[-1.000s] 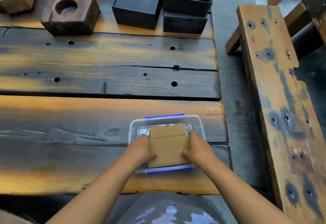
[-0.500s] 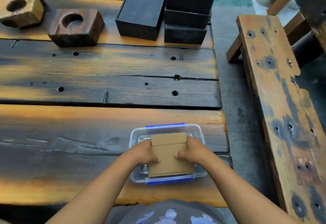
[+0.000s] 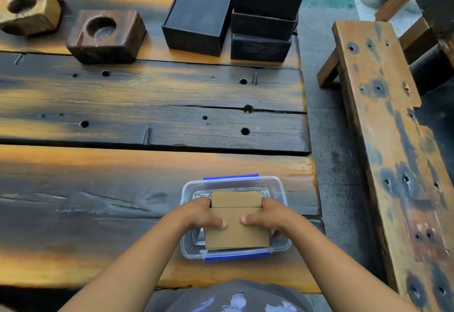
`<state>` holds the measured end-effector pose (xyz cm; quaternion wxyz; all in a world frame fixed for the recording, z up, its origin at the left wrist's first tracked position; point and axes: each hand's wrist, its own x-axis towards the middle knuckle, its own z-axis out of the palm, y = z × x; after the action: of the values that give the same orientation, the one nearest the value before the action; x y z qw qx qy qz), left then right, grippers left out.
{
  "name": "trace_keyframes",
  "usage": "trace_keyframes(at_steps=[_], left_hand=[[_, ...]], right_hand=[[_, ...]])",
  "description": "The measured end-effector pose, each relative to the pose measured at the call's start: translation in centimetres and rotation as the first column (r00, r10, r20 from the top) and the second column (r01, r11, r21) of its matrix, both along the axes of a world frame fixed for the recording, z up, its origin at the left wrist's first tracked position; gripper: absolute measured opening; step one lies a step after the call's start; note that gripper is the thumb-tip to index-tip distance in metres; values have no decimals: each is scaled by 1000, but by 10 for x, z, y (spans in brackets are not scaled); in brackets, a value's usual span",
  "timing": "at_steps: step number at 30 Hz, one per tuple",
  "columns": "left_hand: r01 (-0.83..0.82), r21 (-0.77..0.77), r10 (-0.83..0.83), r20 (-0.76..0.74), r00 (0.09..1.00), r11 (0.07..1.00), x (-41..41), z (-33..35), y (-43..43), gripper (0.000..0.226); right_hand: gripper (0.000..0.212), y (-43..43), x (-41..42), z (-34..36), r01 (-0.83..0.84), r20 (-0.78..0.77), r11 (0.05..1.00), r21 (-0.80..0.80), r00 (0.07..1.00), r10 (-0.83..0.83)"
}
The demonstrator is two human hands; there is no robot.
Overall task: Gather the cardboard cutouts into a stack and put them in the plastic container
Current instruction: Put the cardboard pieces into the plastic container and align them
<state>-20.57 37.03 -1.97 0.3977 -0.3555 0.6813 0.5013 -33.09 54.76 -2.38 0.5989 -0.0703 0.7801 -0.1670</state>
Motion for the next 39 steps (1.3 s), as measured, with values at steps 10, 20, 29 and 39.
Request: trace_keyframes(at_steps=[10, 20, 29, 39], left_hand=[[33, 33, -32, -25, 999, 999, 5, -16, 0, 33], [52, 50, -50, -49, 998, 997, 6, -14, -3, 46], [187, -124, -192, -34, 981, 975, 10, -19, 4, 76], [209, -193, -224, -58, 973, 959, -1, -19, -4, 87]], right_hand=[[55, 6, -7, -8, 18, 66, 997, -78, 998, -13], [80, 3, -5, -13, -141, -104, 989, -44, 985, 135], [85, 9, 2, -15, -53, -112, 983, -176, 993, 34], [60, 4, 7, -6, 27, -164, 957, -290, 983, -78]])
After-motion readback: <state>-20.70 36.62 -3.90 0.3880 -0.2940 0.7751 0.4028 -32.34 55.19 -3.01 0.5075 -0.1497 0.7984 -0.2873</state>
